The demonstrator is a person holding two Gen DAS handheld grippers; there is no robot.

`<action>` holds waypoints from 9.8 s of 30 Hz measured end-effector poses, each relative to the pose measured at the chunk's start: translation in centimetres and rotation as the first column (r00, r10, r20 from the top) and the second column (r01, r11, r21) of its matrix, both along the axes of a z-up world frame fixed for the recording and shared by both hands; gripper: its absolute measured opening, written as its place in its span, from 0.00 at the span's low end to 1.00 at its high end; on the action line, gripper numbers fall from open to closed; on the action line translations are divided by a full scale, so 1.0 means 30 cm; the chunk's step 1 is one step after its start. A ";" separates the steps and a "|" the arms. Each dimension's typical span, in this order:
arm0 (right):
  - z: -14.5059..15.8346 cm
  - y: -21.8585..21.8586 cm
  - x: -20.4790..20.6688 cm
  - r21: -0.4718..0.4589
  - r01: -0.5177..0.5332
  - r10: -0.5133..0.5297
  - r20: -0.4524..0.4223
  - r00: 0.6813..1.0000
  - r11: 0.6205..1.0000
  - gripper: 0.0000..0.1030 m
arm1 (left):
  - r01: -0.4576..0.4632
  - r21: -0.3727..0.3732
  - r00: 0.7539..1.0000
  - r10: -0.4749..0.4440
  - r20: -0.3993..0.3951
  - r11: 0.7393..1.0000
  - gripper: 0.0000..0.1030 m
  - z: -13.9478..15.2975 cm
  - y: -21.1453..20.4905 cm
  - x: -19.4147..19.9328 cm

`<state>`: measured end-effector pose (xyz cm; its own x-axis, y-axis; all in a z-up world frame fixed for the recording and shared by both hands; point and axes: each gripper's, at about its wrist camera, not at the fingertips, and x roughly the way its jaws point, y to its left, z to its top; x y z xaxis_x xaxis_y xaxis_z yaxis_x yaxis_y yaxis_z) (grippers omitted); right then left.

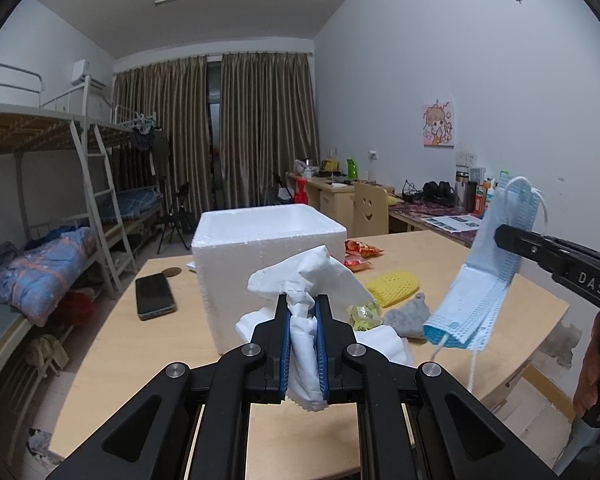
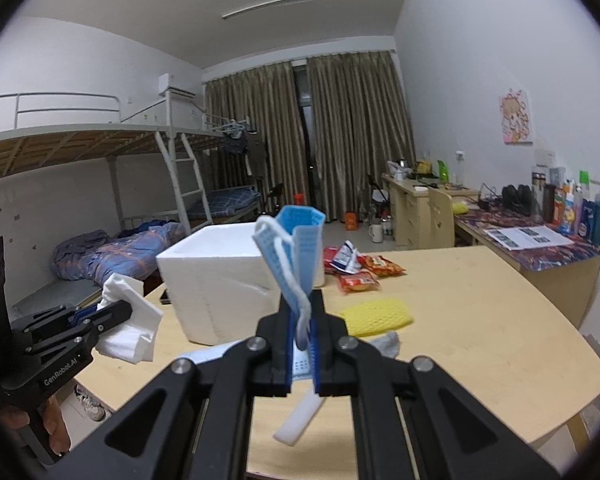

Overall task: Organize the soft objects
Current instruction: 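Carry the tissue and mask with both grippers over the white foam box, then open the left gripper to drop the tissue into the foam box, then lower the blue mask into the foam box and open the right gripper, then withdraw both tools from the box back toward the remaining items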

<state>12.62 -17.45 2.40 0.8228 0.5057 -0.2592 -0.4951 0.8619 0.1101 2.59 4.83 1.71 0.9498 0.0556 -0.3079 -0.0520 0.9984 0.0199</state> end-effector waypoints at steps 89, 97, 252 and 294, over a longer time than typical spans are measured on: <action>0.191 0.333 0.350 -0.020 -0.184 0.184 0.034 0.982 0.983 0.09 | -0.061 -0.024 0.998 0.060 -0.023 0.998 0.11 0.212 0.247 0.554; 0.203 0.310 0.381 -0.006 -0.142 0.143 0.041 0.989 0.990 0.09 | -0.035 -0.018 0.998 0.034 -0.050 0.999 0.11 0.184 0.248 0.645; 0.052 -0.040 0.051 0.024 0.025 -0.026 0.068 0.997 0.999 1.00 | -0.069 -0.041 0.985 0.074 0.153 0.997 1.00 0.080 -0.020 0.041; -0.226 -0.112 0.049 -0.073 0.089 -0.096 -0.096 0.991 0.993 1.00 | 0.147 -0.032 0.989 -0.148 -0.029 0.989 1.00 -0.228 -0.224 0.120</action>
<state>14.10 -20.82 -4.37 0.8339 0.4065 -0.3734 -0.4021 0.9108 0.0936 6.19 -1.89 -5.13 0.9367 -0.0943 -0.3371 0.0964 0.9953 -0.0106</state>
